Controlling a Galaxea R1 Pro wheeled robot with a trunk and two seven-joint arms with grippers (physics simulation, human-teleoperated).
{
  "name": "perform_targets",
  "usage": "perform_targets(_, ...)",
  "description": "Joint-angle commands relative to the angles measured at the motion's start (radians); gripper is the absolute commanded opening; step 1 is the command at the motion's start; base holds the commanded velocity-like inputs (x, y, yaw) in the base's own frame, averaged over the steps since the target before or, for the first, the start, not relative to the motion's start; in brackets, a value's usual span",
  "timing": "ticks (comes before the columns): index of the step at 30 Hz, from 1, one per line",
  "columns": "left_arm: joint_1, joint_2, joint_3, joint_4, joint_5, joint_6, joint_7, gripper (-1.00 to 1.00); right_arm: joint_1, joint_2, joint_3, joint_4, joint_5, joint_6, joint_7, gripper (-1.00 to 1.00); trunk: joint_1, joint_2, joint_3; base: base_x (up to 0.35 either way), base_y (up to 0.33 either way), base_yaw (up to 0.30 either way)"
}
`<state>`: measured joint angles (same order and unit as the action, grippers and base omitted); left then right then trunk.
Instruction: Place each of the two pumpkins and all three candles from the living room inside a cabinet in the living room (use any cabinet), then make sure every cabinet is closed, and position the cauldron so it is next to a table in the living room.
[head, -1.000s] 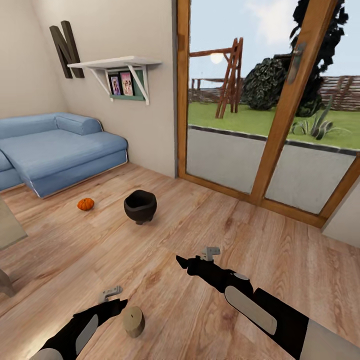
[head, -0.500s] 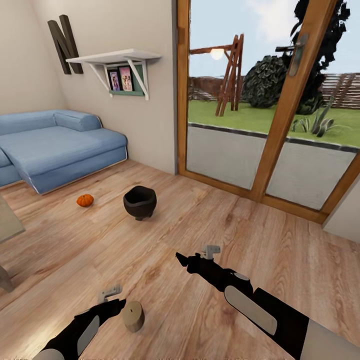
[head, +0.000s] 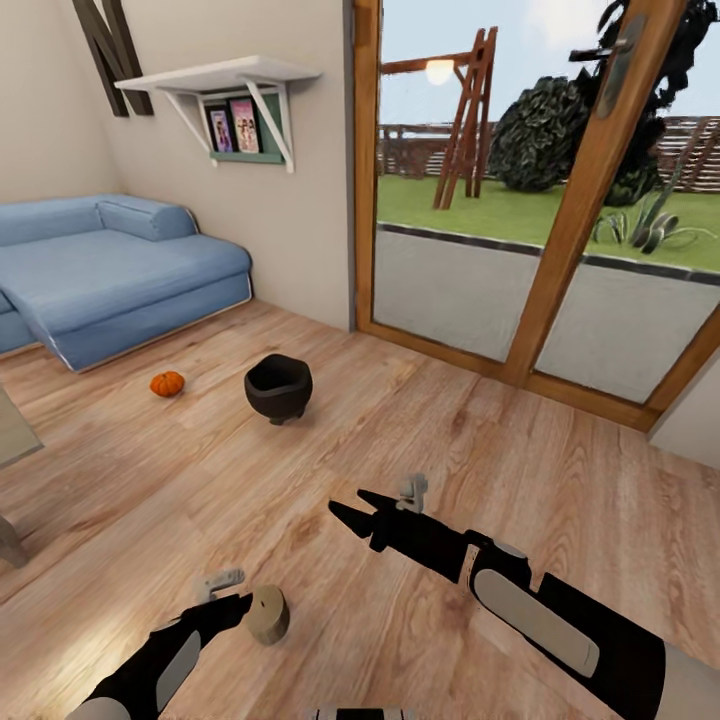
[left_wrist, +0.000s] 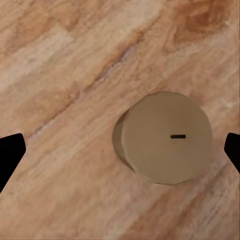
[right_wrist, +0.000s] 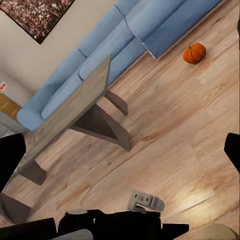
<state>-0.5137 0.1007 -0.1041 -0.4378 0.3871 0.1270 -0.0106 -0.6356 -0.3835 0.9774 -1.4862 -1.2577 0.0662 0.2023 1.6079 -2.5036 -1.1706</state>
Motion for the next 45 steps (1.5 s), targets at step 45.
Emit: perform_targets(45, 0.000, -0.082, -0.120, -0.006, -0.038, 0.003, 0.174, 1.00, -0.001, -0.014, 0.000, 0.041, -0.015, 0.003, 0.060, 1.00, 0.007, -0.004, -0.063, 0.044, 0.000, 0.000)
